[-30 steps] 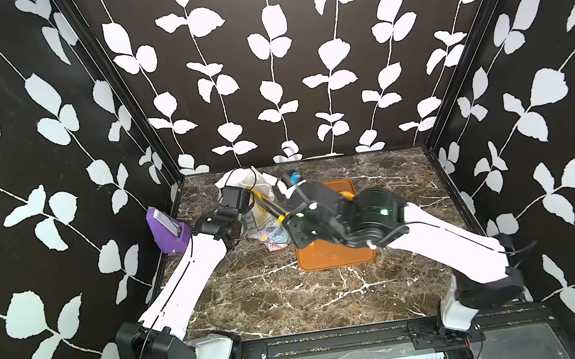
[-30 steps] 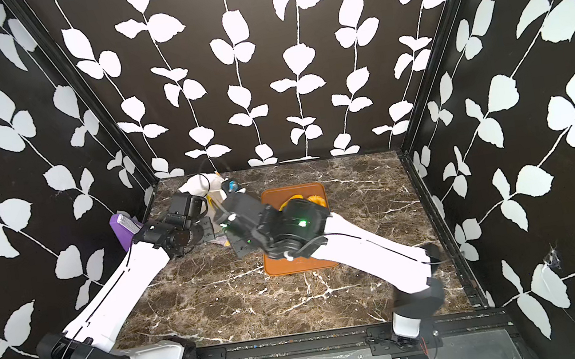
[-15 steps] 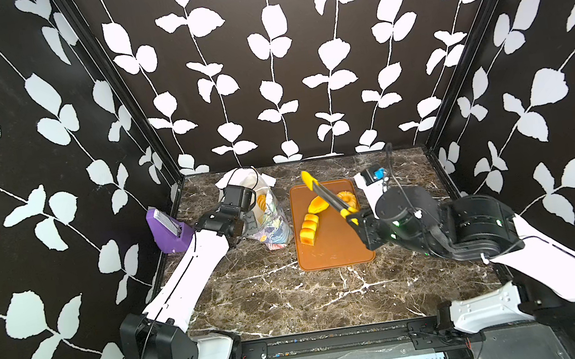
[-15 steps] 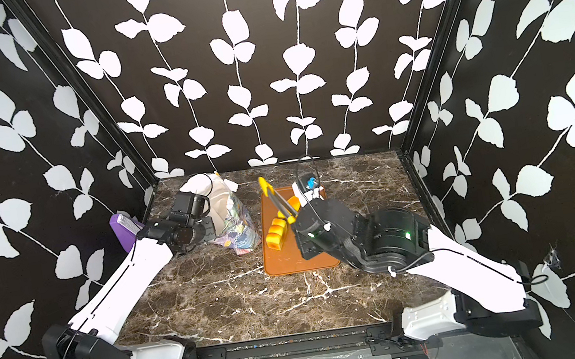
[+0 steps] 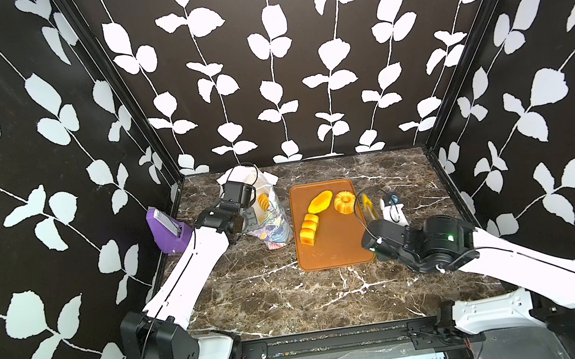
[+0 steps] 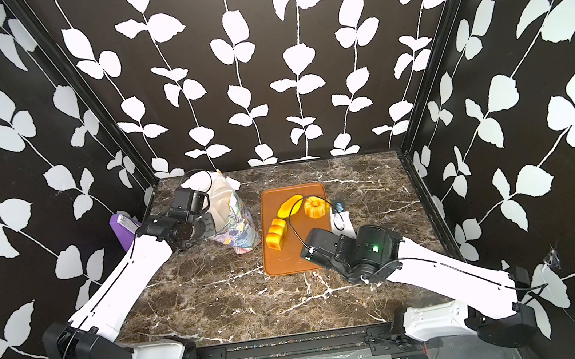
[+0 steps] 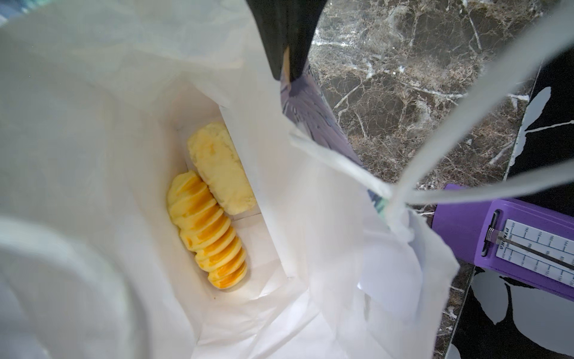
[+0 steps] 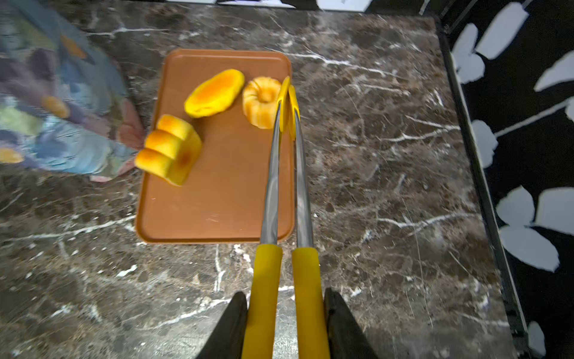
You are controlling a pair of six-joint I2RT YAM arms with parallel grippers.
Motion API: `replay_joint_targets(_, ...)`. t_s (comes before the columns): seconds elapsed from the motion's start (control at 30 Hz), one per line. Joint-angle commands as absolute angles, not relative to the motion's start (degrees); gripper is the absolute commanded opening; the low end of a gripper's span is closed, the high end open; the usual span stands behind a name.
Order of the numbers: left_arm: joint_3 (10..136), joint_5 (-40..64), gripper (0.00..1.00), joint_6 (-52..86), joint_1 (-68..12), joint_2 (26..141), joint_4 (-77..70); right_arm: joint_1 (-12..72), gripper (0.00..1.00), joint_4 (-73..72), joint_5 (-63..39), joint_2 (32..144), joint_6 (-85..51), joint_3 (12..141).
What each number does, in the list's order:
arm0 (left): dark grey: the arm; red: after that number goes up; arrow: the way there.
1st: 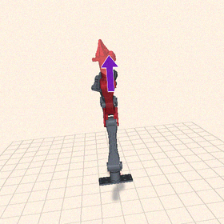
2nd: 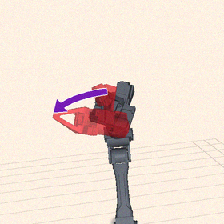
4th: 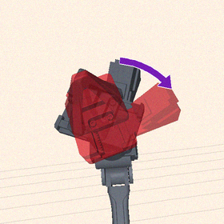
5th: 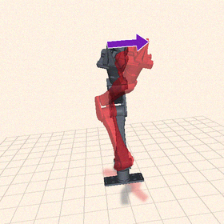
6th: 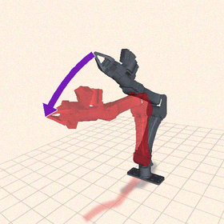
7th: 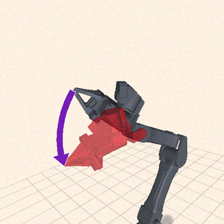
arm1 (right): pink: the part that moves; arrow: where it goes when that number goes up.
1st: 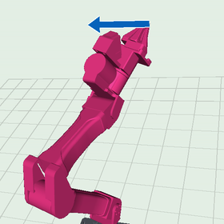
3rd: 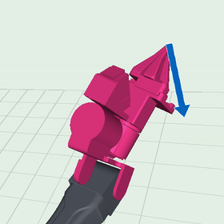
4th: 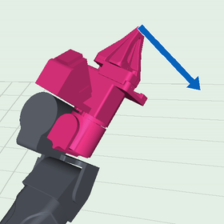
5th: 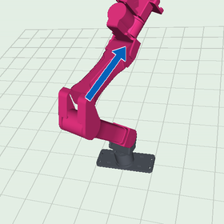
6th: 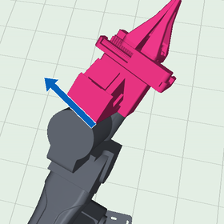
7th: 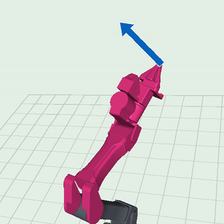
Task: Pack bread into a paper bag
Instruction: Place the clamp at the center of the board.
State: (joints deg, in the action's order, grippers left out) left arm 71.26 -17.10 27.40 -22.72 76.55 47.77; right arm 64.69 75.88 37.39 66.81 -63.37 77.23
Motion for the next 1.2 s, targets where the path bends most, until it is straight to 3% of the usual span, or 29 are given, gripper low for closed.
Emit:
replay_joint_targets(0.0,71.94,-17.32,0.00,27.93,-22.69,75.71,49.39,62.45,0.00,82.04,43.51,65.98,-74.64,73.50)
replay_joint_targets(0.1,71.97,-17.23,0.00,28.04,-22.67,75.72,49.65,59.76,0.00,80.96,41.62,67.27,-74.83,70.12)
replay_joint_targets(0.43,76.23,-17.99,0.00,27.32,-22.68,76.52,52.02,52.36,0.00,57.74,28.07,66.42,-75.74,49.62)
replay_joint_targets(0.77,77.81,-17.23,0.00,27.05,-22.72,76.48,52.23,50.36,0.00,49.99,20.42,73.72,-81.07,46.05)
replay_joint_targets(1.17,77.01,-16.99,0.00,26.55,-22.67,75.25,53.17,41.89,0.00,39.94,10.22,76.12,-84.36,35.46)
